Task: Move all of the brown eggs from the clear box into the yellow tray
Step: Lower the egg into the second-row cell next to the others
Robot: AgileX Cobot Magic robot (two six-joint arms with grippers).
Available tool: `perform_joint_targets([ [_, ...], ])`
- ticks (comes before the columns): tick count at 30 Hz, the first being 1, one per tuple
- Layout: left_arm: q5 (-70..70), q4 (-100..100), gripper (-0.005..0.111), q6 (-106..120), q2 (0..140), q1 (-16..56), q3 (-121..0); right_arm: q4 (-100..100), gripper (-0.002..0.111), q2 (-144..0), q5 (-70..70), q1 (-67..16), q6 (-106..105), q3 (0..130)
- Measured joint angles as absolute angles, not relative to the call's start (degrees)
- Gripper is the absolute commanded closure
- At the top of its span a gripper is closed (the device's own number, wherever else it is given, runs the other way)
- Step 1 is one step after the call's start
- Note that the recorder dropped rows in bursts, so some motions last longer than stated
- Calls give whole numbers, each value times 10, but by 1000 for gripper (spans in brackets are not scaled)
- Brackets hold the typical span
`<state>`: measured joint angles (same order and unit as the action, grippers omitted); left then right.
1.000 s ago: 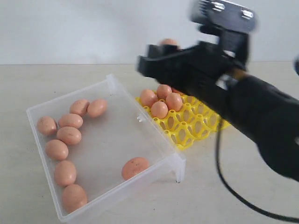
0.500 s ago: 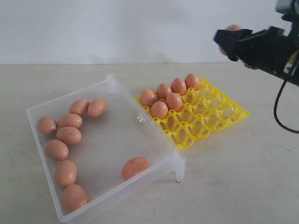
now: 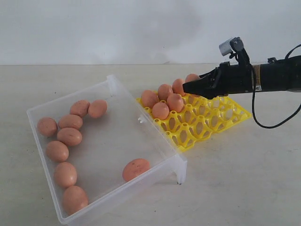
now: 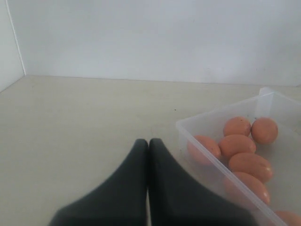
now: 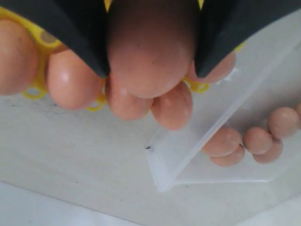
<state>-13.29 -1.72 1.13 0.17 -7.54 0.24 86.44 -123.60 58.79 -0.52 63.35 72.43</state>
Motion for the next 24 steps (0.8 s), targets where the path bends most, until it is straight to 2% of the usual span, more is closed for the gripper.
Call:
perform_joint_targets([
  [6, -133, -17, 111, 11, 2, -75, 2, 829, 109, -1247, 534, -13, 520, 725],
  [13, -133, -17, 111, 11, 2, -75, 2, 789, 108, -1260, 515, -24, 491, 725],
  [15, -133, -17, 111, 11, 2, -75, 2, 773, 102, -1268, 509, -24, 487, 725],
  [19, -133, -17, 111, 11, 2, -75, 2, 769, 75, -1274, 495, -24, 487, 725],
  [20, -133, -17, 111, 11, 2, -75, 2, 769, 65, -1275, 492, -24, 487, 725],
  [24, -133, -17, 111, 11, 2, -75, 2, 767, 47, -1275, 492, -24, 487, 725],
])
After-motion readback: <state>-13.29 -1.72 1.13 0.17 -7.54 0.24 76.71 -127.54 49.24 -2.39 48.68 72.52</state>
